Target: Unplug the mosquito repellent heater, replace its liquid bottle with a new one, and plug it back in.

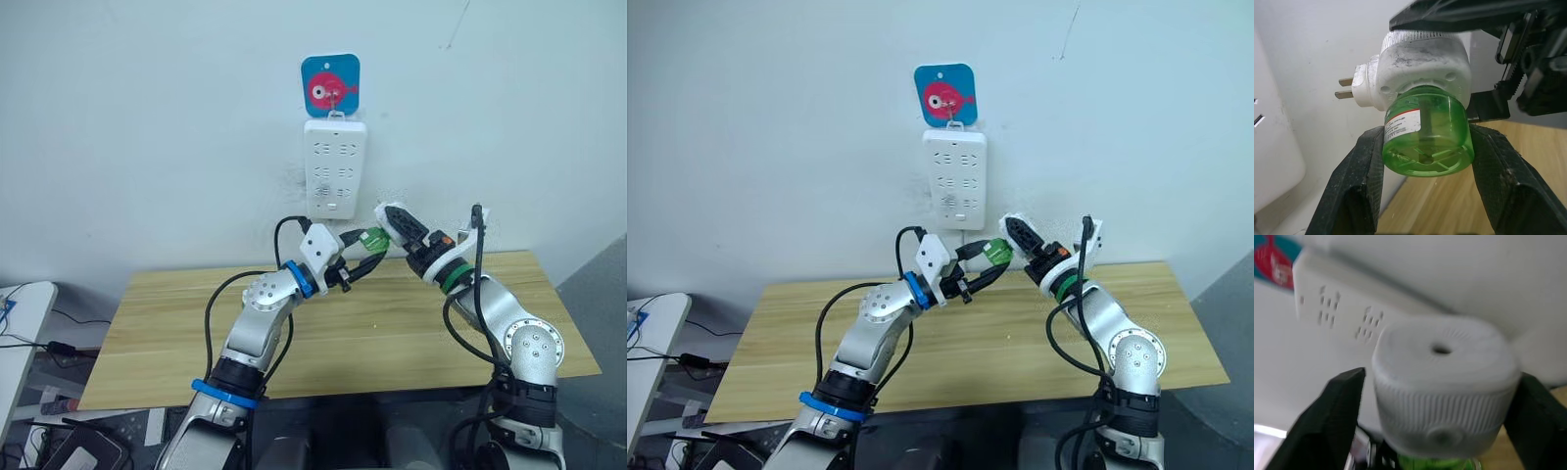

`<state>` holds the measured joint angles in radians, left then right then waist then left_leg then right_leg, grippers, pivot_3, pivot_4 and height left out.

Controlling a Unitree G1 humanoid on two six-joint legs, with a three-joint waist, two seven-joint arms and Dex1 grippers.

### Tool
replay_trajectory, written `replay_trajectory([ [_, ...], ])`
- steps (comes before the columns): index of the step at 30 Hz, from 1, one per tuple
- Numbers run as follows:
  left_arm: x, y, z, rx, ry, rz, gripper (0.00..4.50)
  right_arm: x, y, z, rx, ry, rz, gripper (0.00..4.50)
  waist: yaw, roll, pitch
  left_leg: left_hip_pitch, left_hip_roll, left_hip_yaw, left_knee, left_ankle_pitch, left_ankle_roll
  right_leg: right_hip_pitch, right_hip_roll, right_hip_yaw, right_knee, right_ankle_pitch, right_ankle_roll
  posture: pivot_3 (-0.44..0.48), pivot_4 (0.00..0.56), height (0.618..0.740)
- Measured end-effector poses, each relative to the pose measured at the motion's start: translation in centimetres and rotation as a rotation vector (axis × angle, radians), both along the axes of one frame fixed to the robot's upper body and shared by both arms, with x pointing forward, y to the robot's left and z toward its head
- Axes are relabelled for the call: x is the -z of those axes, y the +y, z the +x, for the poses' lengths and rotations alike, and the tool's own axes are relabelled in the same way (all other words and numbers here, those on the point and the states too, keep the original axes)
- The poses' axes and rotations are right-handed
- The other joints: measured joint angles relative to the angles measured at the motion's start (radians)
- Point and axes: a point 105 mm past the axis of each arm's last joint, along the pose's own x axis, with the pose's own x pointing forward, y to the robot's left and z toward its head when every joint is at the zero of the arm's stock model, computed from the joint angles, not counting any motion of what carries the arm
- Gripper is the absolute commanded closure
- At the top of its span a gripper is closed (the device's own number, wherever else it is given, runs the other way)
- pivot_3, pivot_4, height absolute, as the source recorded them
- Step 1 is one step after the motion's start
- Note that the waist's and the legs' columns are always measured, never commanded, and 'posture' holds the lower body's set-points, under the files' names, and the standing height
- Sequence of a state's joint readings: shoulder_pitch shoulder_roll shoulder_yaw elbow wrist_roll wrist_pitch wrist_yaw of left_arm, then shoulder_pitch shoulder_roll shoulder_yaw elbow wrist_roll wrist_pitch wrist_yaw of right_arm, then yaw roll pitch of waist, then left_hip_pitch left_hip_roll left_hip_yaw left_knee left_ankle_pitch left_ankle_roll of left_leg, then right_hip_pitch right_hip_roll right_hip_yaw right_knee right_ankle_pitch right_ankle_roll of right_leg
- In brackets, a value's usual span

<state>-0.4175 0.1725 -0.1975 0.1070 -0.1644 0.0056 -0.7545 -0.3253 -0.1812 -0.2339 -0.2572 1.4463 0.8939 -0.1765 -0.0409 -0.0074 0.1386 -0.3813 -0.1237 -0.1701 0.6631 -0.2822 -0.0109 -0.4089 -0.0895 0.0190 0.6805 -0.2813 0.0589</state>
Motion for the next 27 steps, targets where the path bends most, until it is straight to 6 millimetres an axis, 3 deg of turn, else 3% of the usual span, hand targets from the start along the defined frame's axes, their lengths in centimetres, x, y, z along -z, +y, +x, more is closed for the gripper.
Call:
replay_trajectory([
  [8, 1.7, 2.4, -1.6, 0.108, -0.023, 0.141, 2.26, 1.4, -2.6, -1.6, -0.255, 0.099, -0.045, 0.06, 0.008, 0.000, 0.000, 0.000, 0.000, 0.002, 0.000, 0.000, 0.001, 0.000, 0.000, 0.000, -0.001, 0.000, 0.000, -0.007, 0.133, 0.740],
  [23, 1.3, 1.6, -2.4, 0.185, -0.113, 0.184, 2.26, 1.5, -1.6, -2.1, -0.397, 0.142, -0.075, 0.06, 0.010, -0.001, 0.000, -0.001, 0.002, 0.003, 0.000, 0.000, 0.002, 0.001, 0.000, 0.000, -0.001, 0.000, 0.000, -0.002, 0.122, 0.740],
  [27, 1.2, 1.6, -2.5, 0.197, -0.126, 0.184, 2.26, 1.8, -2.0, -2.1, -0.391, 0.155, -0.086, 1.29, 0.011, -0.001, 0.000, -0.001, 0.002, 0.003, 0.000, 0.000, 0.002, 0.001, -0.001, 0.000, -0.001, 0.000, 0.000, -0.005, 0.118, 0.740],
])
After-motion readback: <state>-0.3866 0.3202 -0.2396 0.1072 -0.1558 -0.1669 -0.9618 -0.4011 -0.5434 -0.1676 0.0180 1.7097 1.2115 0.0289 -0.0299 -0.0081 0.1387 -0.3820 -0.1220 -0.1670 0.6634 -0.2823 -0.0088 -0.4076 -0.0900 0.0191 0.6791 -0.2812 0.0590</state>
